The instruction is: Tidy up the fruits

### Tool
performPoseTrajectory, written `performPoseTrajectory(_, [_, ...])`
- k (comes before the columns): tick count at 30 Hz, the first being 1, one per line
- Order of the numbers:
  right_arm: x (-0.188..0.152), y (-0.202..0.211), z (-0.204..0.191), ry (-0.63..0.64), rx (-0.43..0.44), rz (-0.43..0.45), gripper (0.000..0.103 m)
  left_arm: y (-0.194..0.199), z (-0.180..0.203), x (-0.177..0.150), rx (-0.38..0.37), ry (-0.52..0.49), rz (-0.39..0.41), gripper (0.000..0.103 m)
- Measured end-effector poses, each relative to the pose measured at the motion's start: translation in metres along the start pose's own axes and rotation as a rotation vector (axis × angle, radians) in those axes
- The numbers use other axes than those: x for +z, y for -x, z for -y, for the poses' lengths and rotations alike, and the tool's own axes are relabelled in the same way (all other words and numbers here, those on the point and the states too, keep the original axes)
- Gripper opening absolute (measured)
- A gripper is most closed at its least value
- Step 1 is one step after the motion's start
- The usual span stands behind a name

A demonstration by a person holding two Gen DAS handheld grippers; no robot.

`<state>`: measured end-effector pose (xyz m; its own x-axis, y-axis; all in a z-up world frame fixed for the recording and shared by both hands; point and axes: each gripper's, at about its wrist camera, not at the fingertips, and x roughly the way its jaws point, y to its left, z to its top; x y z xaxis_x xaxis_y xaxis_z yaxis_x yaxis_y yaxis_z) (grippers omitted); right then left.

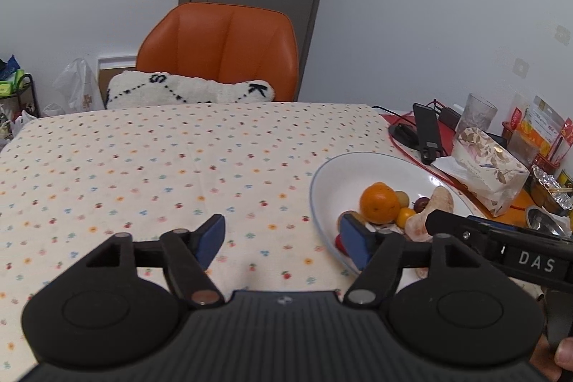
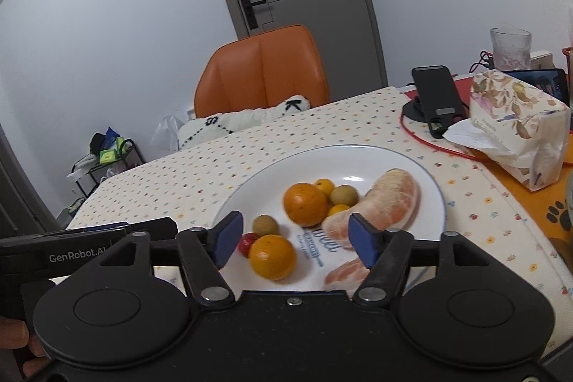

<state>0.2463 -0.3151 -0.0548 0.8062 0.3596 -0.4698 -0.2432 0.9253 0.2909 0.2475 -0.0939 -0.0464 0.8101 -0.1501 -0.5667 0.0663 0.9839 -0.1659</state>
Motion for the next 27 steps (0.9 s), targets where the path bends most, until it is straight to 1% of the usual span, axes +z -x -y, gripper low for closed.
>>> performPoseTrajectory(4, [-0.002,0.001,-0.008,-0.002,0.018,-0.002,0.076,0.008,-0.009,-0.001,0.017,0.01,0.001,0.074])
performPoseTrajectory(10, [-0.003,0.008,-0.022,0.018,0.043,0.006,0.083,0.024,-0.019,-0.004,0.038,0.027,0.014,0.078])
performPoseTrajectory(19, [-0.01,0.018,-0.042,0.041,0.075,0.011,0.089,0.049,-0.034,-0.013,0.058,0.048,0.031,0.08])
performPoseTrajectory(23, [-0.019,0.022,-0.053,0.053,0.092,0.0,0.09,0.062,-0.044,-0.022,0.08,0.061,0.035,0.083])
performPoseTrajectory(27, [-0.024,0.028,-0.066,0.069,0.118,-0.003,0.094,0.076,-0.055,-0.029,0.109,0.076,0.042,0.084])
